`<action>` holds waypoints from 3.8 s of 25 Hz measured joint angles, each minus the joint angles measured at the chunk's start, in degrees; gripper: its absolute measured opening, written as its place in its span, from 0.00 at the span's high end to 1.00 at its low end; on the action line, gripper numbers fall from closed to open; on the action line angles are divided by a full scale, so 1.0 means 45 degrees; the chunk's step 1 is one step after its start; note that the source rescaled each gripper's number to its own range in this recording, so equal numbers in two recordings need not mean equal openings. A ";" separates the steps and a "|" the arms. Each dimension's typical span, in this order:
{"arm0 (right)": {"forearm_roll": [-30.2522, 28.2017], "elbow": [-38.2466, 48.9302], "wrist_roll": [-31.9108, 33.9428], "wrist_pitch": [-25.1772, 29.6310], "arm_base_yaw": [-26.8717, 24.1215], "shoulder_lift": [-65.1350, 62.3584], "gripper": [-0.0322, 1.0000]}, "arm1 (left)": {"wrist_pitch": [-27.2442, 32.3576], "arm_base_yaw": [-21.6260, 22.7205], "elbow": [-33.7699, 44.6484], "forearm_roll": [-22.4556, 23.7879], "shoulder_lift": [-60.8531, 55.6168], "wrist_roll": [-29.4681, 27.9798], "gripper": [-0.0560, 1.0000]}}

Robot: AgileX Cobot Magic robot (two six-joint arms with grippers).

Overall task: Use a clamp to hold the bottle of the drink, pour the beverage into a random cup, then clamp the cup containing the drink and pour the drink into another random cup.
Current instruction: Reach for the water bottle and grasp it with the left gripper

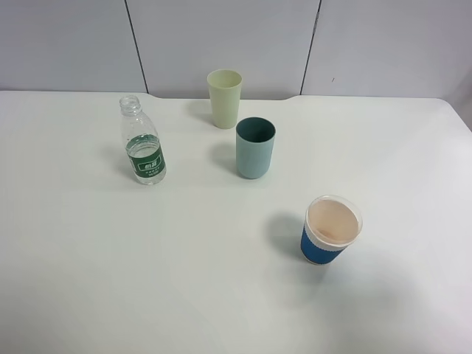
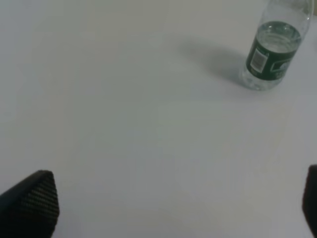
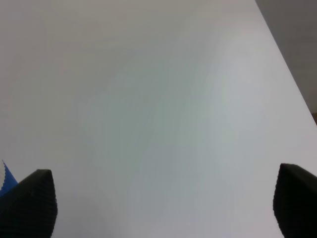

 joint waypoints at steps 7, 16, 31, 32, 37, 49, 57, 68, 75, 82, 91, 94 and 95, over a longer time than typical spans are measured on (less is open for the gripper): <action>0.0000 0.0000 0.0000 0.0000 0.0000 0.0000 0.20 | 0.0000 0.0000 0.0000 0.0000 0.0000 0.0000 0.00; 0.0000 0.0000 0.0000 0.0000 0.0000 0.0000 0.20 | 0.0000 0.0000 0.0000 0.0000 0.0000 0.0000 0.00; 0.0000 0.0000 0.0000 0.0000 0.0000 0.0000 0.20 | 0.0000 0.0000 0.0000 0.0000 0.0000 0.0000 0.00; 0.0000 0.0000 0.0000 0.0000 0.0000 0.0000 0.20 | 0.0000 0.0000 0.0000 0.0000 0.0000 0.0000 0.00; 0.0000 0.0000 0.0000 0.0000 0.0000 0.0000 0.20 | 0.0000 0.0000 0.0000 0.0000 0.0000 0.0000 0.00; 0.0000 0.0000 0.0000 0.0000 0.0000 0.0000 0.20 | 0.0000 0.0000 0.0000 0.0000 0.0000 0.0000 0.00; 0.0000 0.0000 0.0000 0.0000 0.0000 0.0000 0.20 | 0.0000 0.0000 0.0000 0.0000 0.0000 0.0000 0.00; 0.0000 0.0000 0.0000 0.0000 0.0000 0.0000 0.20 | 0.0000 0.0000 0.0000 0.0000 0.0000 0.0000 0.00; 0.0000 0.0000 0.0000 0.0000 0.0000 0.0000 0.20 | 0.0000 0.0000 0.0000 0.0000 0.0000 0.0000 0.00; 0.0000 0.0000 0.0000 0.0000 0.0000 0.0000 0.20 | 0.0000 0.0000 0.0000 0.0000 0.0000 0.0000 0.00; 0.0000 0.0000 0.0000 0.0000 0.0000 0.0000 0.20 | -0.0205 0.0000 -0.0141 0.0000 0.0000 -0.0238 0.00; 0.0000 0.0000 0.0000 0.0000 0.0000 0.0000 0.20 | -0.1698 0.0000 -0.0461 -0.0147 0.0058 -0.0542 0.00; 0.0000 0.0000 0.0000 0.0000 0.0000 0.0000 0.20 | -0.2290 0.0000 -0.0499 -0.0230 0.0150 -0.0578 0.00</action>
